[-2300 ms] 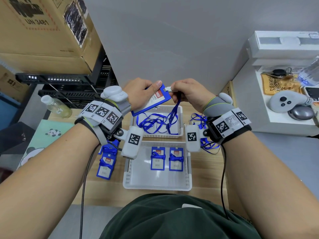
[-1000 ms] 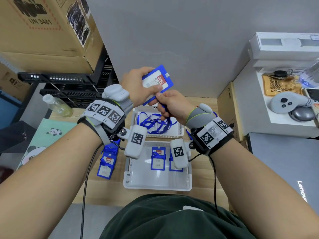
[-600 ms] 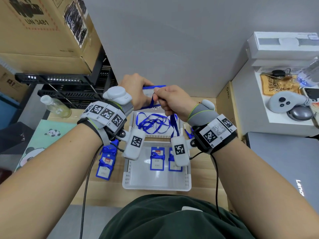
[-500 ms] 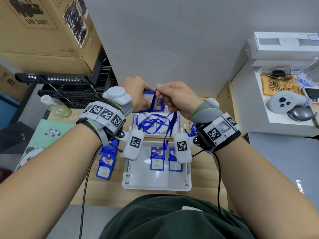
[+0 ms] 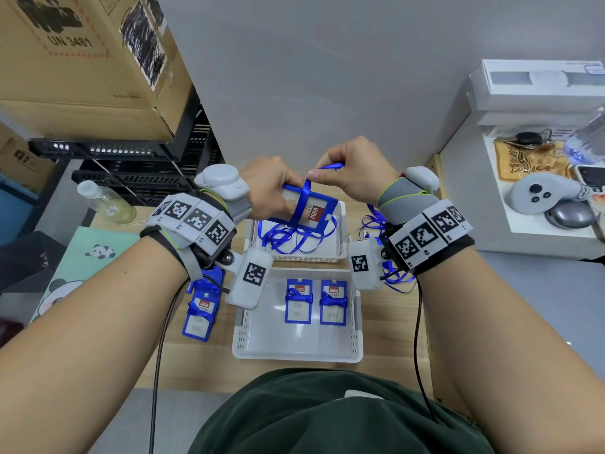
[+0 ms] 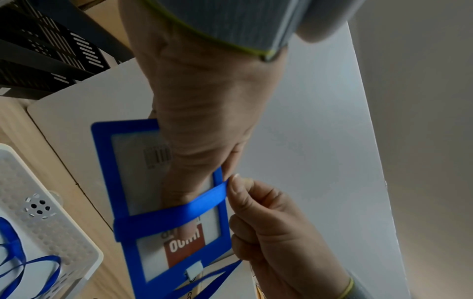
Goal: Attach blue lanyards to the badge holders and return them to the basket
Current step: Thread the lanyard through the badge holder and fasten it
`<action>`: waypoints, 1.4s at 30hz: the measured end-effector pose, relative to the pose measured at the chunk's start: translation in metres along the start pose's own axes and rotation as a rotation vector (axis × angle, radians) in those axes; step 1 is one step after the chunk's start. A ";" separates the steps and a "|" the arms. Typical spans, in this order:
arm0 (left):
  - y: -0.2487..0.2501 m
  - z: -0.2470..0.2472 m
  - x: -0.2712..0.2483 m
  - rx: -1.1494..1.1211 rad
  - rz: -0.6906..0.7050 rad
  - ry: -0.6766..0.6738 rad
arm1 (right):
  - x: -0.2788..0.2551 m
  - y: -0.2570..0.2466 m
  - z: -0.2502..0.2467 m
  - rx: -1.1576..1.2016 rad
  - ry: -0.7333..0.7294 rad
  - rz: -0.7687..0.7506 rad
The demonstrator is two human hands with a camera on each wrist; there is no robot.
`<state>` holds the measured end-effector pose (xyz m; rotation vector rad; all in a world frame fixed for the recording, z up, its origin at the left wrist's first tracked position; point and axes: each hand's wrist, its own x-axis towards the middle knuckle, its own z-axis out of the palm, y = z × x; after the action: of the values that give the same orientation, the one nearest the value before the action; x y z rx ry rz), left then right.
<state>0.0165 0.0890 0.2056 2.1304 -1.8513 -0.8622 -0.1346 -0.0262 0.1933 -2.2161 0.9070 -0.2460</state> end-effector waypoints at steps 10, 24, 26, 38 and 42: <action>0.009 -0.007 -0.004 -0.283 0.076 0.212 | 0.005 0.017 0.000 0.145 -0.073 0.126; 0.011 -0.012 0.002 -0.501 -0.093 0.348 | -0.004 0.016 0.021 0.374 -0.116 0.024; 0.009 -0.012 0.004 -0.564 -0.124 0.357 | -0.006 0.016 0.025 0.511 -0.178 0.012; -0.017 -0.014 0.013 -0.535 -0.275 0.507 | -0.009 -0.002 0.044 0.656 -0.387 0.012; -0.021 -0.013 0.012 -0.259 -0.298 0.502 | -0.009 -0.008 0.041 0.604 -0.362 0.093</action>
<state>0.0414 0.0784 0.2023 2.2203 -1.1379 -0.5121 -0.1200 0.0058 0.1700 -1.5867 0.6273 -0.0567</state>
